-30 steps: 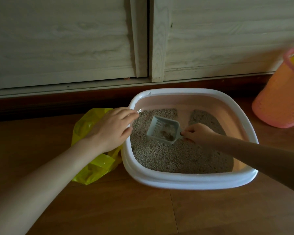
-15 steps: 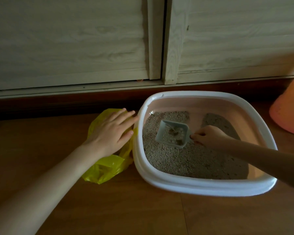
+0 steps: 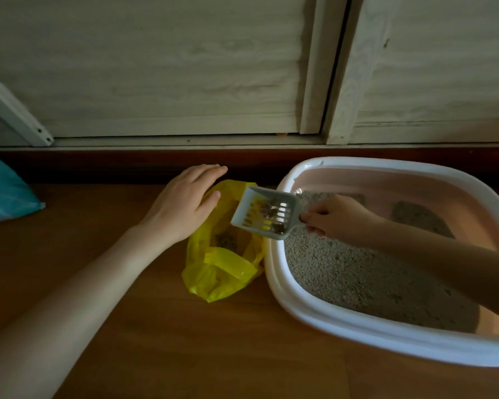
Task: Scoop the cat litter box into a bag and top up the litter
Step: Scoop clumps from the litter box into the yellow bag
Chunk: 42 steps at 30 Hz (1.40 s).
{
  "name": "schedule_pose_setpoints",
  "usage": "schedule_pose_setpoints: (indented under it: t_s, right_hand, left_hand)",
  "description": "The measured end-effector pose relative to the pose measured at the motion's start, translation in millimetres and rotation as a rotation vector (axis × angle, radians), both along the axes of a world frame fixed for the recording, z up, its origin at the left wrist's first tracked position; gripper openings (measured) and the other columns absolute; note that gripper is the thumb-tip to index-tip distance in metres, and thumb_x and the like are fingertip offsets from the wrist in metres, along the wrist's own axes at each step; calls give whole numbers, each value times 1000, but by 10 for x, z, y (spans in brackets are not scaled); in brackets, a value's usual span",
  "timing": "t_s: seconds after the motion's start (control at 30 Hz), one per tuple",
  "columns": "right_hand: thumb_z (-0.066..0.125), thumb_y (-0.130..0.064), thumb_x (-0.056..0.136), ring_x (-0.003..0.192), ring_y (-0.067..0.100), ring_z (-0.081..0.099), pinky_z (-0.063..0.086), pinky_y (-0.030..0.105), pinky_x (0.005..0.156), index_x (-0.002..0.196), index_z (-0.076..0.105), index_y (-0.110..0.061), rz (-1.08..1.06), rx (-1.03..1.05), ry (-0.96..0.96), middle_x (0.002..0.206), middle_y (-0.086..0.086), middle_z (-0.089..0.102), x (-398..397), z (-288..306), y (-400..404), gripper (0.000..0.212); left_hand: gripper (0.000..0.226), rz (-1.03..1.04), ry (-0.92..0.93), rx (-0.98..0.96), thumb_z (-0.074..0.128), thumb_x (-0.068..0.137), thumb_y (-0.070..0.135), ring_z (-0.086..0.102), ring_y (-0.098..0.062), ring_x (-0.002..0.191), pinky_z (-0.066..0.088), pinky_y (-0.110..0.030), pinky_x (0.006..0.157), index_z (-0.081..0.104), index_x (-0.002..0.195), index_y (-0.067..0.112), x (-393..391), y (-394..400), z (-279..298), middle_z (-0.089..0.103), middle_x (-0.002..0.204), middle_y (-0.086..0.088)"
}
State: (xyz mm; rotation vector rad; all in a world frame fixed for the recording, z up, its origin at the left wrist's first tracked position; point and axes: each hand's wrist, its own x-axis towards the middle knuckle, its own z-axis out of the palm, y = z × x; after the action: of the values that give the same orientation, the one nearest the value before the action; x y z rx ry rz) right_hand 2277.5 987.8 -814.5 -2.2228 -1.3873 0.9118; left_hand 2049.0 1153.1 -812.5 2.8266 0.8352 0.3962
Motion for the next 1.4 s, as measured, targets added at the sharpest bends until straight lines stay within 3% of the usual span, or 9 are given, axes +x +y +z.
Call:
schedule_pose_setpoints:
  t_s: [0.37,0.5,0.73,0.83,0.93,1.03,1.2,1.27,1.4]
  right_hand:
    - [42,-12,95,83,27,58,40,27,59,85,55,-10,330,-125,-379,84,9,57,-650,-252,388,17]
    - [45,-2,91,102,28,61,46,31,72,111,58,-4,420,-64,-544,111,12,60,-811,-278,408,24]
    - [46,-1,90,99,29,60,47,34,74,116,54,-3,491,30,-606,115,14,56,-780,-340,383,27]
    - [48,-11,92,75,26,58,38,27,55,92,62,-2,269,92,-368,87,13,64,-663,-354,371,17]
    - [59,-24,90,44,12,53,40,18,44,72,66,1,-64,47,155,52,0,58,-525,-309,328,31]
    - [65,-22,88,39,8,41,31,17,36,82,68,6,-237,-8,582,56,5,53,-377,-213,194,29]
    - [48,-18,97,37,3,33,25,13,30,87,58,-3,-371,-73,973,57,-1,46,75,10,-167,21]
    - [45,-25,99,38,5,35,28,16,30,84,55,-8,-414,-26,879,56,-2,45,354,19,-342,25]
    - [49,-33,98,38,11,42,36,20,38,74,61,-11,-238,-207,34,50,-2,48,1066,34,-824,35]
  left_hand:
    - [46,59,-26,-38,45,98,24,30,-9,136,22,-19,106,37,144,21,-199,114,-14,38,146,5]
    - [46,61,-28,-44,45,98,24,30,-8,136,22,-17,104,37,144,21,-212,127,-19,38,146,5]
    - [45,57,-45,-54,45,98,23,32,-8,135,22,-16,103,38,143,20,-191,128,-15,40,145,5]
    - [44,54,-43,-53,45,98,23,33,-8,134,23,-17,103,39,142,20,-173,110,-18,40,144,5]
    - [44,43,-39,-59,46,98,23,34,-9,134,25,-18,103,40,141,20,-142,89,-21,42,144,4]
    - [43,31,-55,-76,47,97,22,36,-10,133,27,-19,102,41,140,19,-79,53,-6,43,142,4]
    - [43,-14,-79,-99,48,97,22,39,-10,130,29,-20,100,43,139,20,124,-69,5,45,140,5]
    - [42,-39,-83,-112,48,97,23,39,-10,129,30,-21,100,43,139,20,247,-136,4,45,140,5]
    - [42,-91,-80,-119,48,96,23,40,-12,129,31,-23,99,44,138,20,525,-304,0,44,140,5]
